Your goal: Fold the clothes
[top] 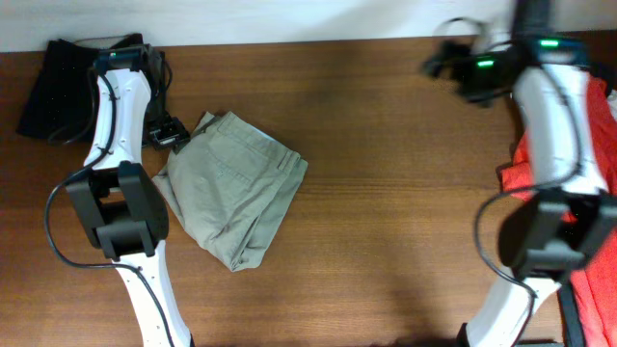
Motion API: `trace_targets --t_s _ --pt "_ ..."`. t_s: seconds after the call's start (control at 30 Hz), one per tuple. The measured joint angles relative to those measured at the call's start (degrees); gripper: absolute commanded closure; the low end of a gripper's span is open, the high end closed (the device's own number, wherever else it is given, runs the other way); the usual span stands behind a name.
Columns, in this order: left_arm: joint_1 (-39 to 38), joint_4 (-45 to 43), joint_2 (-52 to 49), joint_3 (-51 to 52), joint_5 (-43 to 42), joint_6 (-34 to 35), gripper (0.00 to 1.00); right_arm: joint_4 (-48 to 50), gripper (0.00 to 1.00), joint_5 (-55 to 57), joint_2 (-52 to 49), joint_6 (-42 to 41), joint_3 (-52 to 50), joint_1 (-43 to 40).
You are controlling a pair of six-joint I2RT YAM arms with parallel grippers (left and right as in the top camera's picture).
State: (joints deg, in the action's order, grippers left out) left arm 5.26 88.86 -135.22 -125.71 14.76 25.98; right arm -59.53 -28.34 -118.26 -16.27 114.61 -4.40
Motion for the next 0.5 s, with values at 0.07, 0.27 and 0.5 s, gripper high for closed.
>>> trace_targets --t_s 0.07,0.27,0.5 --pt "0.00 0.00 0.00 0.00 0.00 0.00 0.01 0.57 0.04 -0.76 -3.26 0.87 -0.11 6.97" --pt "0.00 0.00 0.00 0.00 0.00 0.00 0.01 4.07 0.32 -1.62 -11.17 1.79 -0.59 21.79" --pt "0.00 -0.20 0.00 0.00 0.02 0.00 0.01 5.86 0.38 -0.13 -15.63 1.44 -0.63 28.83"
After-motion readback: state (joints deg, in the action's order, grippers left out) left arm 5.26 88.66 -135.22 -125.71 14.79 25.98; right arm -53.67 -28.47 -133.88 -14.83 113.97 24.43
